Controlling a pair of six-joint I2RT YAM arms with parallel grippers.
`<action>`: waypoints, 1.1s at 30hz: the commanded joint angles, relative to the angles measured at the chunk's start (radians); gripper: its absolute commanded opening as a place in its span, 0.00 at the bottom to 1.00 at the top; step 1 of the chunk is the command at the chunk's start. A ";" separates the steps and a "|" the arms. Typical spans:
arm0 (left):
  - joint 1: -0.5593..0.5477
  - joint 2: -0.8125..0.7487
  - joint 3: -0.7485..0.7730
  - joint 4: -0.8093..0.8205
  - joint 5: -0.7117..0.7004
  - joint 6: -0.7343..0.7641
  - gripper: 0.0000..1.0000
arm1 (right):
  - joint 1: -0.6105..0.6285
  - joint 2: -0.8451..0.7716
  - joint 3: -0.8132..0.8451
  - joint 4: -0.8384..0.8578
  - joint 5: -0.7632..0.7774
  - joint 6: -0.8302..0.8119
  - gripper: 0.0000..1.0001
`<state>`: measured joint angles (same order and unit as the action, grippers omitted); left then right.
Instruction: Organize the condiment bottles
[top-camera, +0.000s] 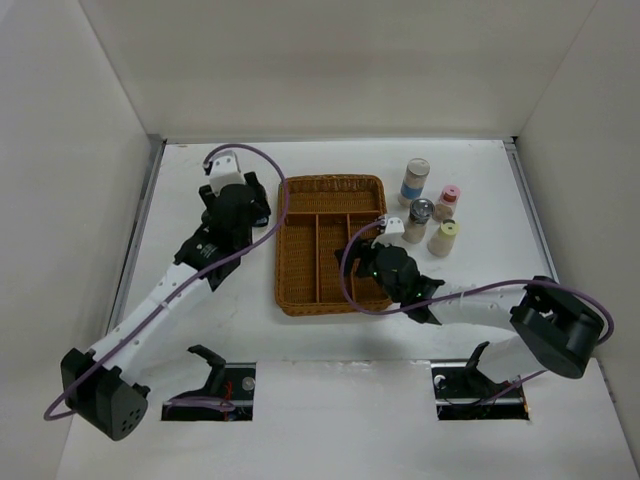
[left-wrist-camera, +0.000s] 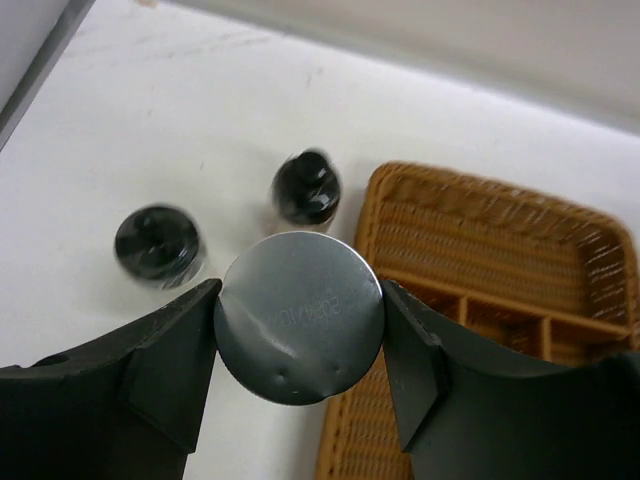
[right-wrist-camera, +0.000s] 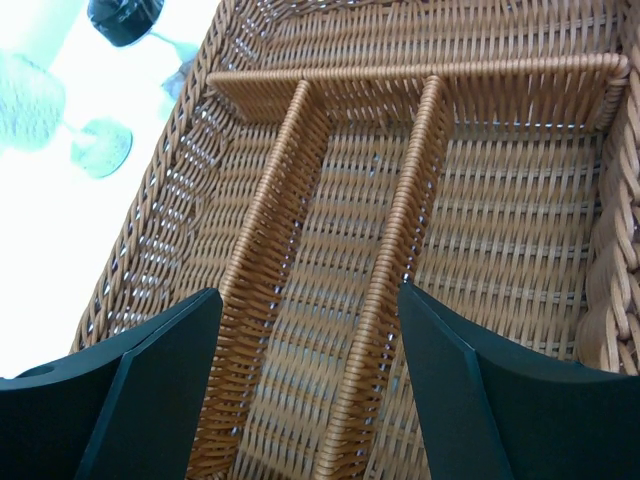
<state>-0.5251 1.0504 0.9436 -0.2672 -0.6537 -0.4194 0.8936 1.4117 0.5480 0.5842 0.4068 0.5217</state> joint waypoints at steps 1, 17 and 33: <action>-0.025 0.071 0.104 0.199 0.006 0.044 0.35 | -0.006 -0.043 0.004 0.049 0.006 0.005 0.78; -0.023 0.568 0.423 0.413 0.154 0.074 0.35 | 0.000 -0.043 0.015 0.032 0.000 -0.003 0.33; 0.004 0.735 0.393 0.450 0.178 0.057 0.50 | -0.008 -0.028 0.007 0.039 0.007 0.006 0.52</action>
<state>-0.5301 1.8362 1.3342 0.0582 -0.4770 -0.3470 0.8909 1.4002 0.5453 0.5838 0.4038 0.5205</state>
